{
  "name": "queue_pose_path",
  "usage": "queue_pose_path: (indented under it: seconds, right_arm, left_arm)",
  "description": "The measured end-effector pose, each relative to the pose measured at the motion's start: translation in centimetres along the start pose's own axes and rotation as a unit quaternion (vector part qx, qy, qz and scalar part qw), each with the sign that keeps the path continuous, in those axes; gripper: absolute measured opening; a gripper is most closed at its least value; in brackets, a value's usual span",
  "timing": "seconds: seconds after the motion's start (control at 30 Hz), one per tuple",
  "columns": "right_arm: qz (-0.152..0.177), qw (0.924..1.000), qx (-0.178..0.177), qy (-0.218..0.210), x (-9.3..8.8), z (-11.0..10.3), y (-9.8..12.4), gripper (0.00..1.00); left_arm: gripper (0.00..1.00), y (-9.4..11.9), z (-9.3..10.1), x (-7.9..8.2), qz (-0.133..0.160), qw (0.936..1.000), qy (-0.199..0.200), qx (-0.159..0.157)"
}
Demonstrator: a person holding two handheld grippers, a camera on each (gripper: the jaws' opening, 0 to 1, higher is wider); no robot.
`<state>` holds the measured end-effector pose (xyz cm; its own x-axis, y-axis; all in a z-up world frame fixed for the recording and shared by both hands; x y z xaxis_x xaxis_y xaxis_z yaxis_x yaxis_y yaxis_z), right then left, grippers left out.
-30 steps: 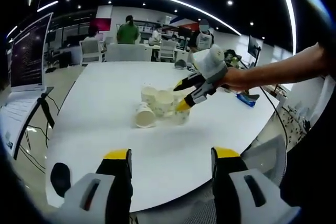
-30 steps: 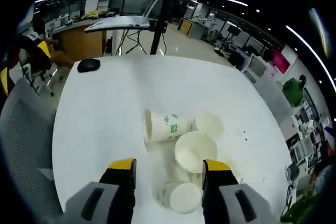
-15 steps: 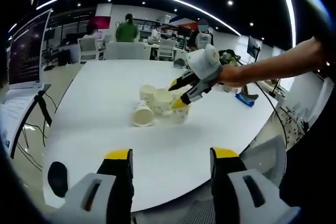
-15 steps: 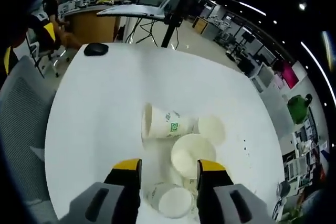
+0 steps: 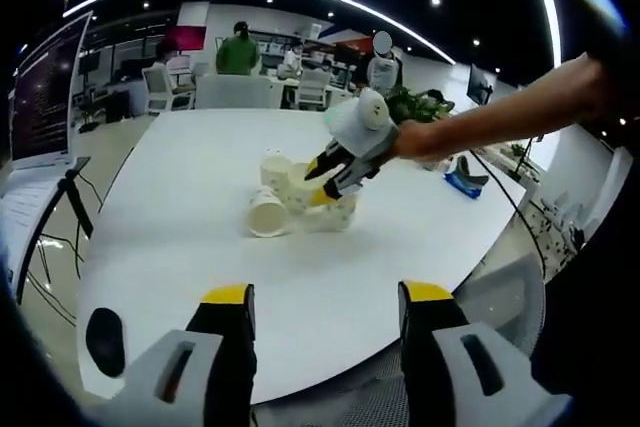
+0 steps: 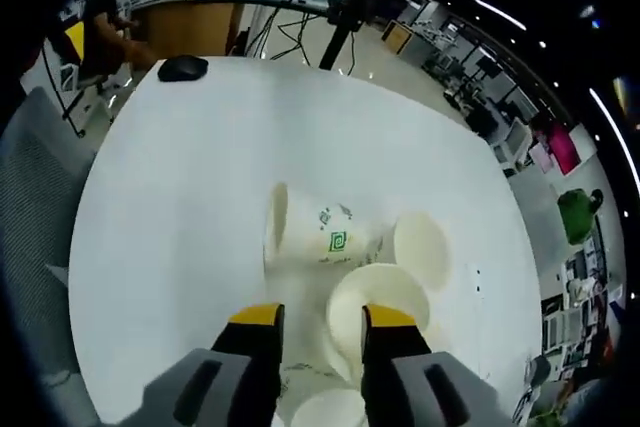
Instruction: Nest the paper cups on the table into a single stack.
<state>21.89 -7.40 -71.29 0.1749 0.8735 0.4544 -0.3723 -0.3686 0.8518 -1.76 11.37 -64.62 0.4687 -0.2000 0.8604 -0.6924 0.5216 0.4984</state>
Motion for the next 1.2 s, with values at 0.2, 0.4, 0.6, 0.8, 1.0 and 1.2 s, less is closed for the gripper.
queue_pose_path:
  seconds: [0.2,0.4,0.6,0.8,1.0,1.2]
  right_arm:
    - [-0.014,0.9998,0.002,-0.013,0.5,0.7,-1.8,0.23]
    - [-0.023,0.9995,0.001,-0.019,0.1,0.8,-3.0,0.16]
    - [-0.022,0.9995,0.001,-0.023,0.1,0.7,-3.0,0.0]
    - [-0.015,0.9995,0.01,-0.027,0.2,0.4,-2.8,0.0]
    - [-0.011,0.9996,0.014,-0.02,0.3,0.1,-2.0,0.0]
    - [-0.01,0.9998,0.019,-0.003,0.6,-0.1,-1.0,0.0]
  left_arm:
    - [0.58,-0.1,-0.1,-0.1,-0.004,1.0,-0.004,0.004]
    - [0.6,-0.5,-0.4,0.1,-0.006,0.9999,-0.009,0.01]
    - [0.6,-1.1,-0.5,0.6,-0.005,0.9998,-0.013,0.013]
    - [0.6,-1.4,-0.5,0.9,-0.003,0.9998,-0.015,0.014]
    - [0.6,-1.5,-0.5,0.8,-0.004,0.9998,-0.014,0.015]
    - [0.61,-1.6,-0.8,1.0,-0.004,0.9994,-0.022,0.025]
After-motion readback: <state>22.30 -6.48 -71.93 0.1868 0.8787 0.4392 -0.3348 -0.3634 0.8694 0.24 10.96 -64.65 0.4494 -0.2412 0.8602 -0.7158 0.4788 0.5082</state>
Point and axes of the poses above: the point that each gripper's makers call its tool centre point, and the gripper's own axes: y roughly backward along the fingers, z roughly to its right, x roughly out of its top, the point moved 9 cm from there along y, roughly backward along the fingers, and after that the axes turned 9 degrees about -y, right-handed, at the moved point
